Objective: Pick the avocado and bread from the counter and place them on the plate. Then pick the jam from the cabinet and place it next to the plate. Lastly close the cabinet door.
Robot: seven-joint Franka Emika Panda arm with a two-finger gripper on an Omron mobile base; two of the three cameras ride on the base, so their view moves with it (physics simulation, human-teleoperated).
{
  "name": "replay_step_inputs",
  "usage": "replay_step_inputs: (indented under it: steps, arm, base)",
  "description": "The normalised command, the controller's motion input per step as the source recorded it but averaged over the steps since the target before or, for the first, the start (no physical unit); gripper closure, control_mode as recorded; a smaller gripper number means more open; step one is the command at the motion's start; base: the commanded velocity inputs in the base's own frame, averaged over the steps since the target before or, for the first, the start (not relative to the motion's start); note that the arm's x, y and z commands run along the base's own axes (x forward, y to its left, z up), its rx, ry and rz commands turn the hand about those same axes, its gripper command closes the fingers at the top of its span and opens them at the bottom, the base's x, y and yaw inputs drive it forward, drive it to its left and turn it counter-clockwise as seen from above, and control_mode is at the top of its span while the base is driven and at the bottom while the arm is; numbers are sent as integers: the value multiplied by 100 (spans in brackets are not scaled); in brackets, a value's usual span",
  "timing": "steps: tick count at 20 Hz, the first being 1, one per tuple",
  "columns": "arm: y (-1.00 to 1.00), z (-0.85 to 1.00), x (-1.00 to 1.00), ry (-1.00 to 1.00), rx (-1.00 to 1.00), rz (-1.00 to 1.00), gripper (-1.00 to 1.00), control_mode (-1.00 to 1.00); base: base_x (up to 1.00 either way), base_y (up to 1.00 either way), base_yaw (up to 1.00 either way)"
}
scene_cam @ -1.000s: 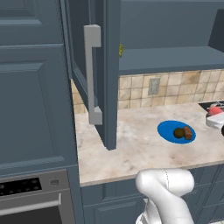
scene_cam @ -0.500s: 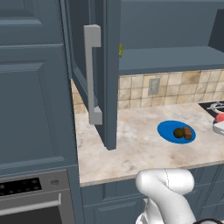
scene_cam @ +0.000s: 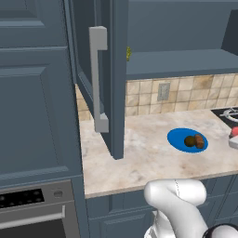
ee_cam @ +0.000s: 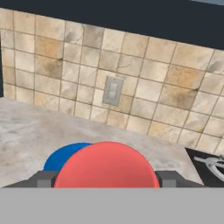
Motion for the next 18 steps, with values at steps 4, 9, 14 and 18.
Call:
replay_step_inputs:
  steps: [4, 9, 14, 18]
  arm:
    - [0, -31, 0, 3, -2, 0, 100, -100]
    - [0, -31, 1, 11, 0, 0, 100, -100]
    - [0, -31, 7, 14, 0, 0, 100, -100]
    - [-1, -34, 8, 8, 0, 0, 100, -100]
  base:
    - [0, 0, 0]
    - [0, 0, 0]
    - [0, 0, 0]
    - [0, 0, 0]
